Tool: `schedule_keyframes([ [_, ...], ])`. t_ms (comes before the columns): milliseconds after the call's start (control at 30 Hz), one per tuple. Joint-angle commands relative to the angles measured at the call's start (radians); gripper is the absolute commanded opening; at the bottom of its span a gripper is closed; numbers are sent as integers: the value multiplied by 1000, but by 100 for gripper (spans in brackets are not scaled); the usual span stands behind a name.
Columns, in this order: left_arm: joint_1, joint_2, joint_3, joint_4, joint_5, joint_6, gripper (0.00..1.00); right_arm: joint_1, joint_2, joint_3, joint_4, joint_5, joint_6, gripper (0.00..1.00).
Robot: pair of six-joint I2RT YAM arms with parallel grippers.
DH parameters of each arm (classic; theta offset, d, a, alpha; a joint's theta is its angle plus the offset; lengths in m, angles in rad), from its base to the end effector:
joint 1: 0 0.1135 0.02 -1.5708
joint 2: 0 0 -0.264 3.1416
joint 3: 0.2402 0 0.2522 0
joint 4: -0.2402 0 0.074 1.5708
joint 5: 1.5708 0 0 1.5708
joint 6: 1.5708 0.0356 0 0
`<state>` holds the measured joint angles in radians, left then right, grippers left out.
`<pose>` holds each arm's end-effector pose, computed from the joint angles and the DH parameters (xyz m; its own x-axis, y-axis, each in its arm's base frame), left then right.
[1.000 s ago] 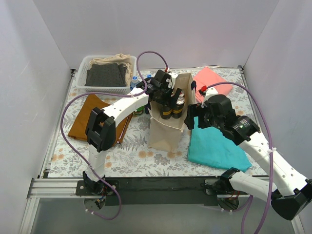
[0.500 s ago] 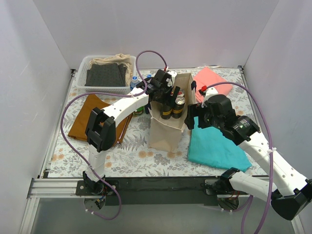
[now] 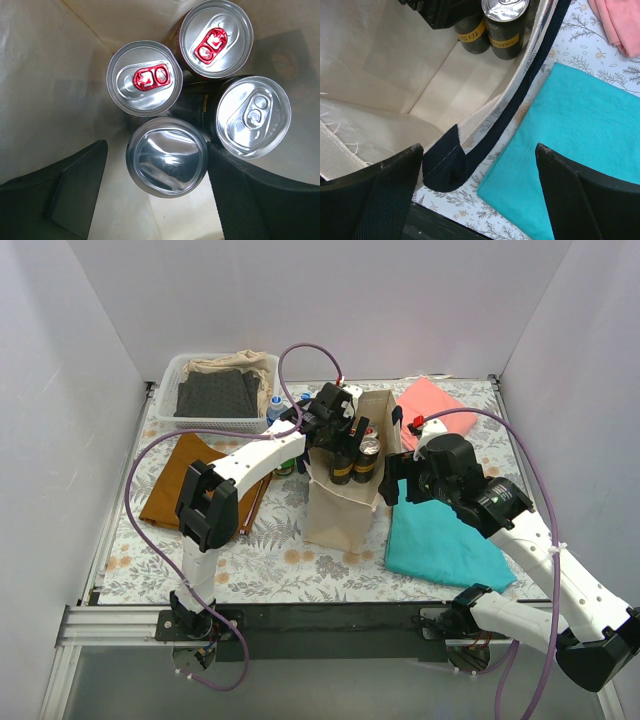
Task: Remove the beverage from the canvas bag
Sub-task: Take out the drink from the canvas bag.
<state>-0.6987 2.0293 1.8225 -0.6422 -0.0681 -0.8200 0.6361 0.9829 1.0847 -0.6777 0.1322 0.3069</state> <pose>0.3547 -0.2948 0.2764 -0.8361 -0.2503 -0.4881 -0.0059 0.8939 -0.4483 0.1660 0.1167 0.3582 -0.5686 -0.0477 -0.8212 -0.3442 0.9205 0.1850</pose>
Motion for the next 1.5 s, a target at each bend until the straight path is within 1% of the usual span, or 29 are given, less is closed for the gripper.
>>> schedule_keyframes([
  [0,4,-1,-5,19,-39,-10,75,-3,3,29,12,21,-22,97],
  [200,4,6,1,21,-32,-11,56,-3,7,30,13,20,-23,97],
  [233,4,6,1,21,-32,-11,54,-3,7,30,13,20,-22,97],
  [367,4,11,4,21,-29,-13,39,-3,5,30,13,21,-25,97],
  [467,4,9,4,19,-29,-16,17,-1,7,27,13,23,-26,97],
  [500,4,9,4,16,-29,-15,2,-3,5,27,13,24,-26,97],
  [533,4,8,6,15,-30,-18,0,-3,5,27,13,23,-25,97],
  [1033,4,-41,149,-70,-61,-21,0,-1,-6,32,17,29,-25,97],
  [1233,4,-64,159,-74,-70,-18,0,-3,-7,27,20,26,-23,97],
  [1467,4,-66,132,-59,-68,-28,0,-3,-13,26,20,27,-22,97],
])
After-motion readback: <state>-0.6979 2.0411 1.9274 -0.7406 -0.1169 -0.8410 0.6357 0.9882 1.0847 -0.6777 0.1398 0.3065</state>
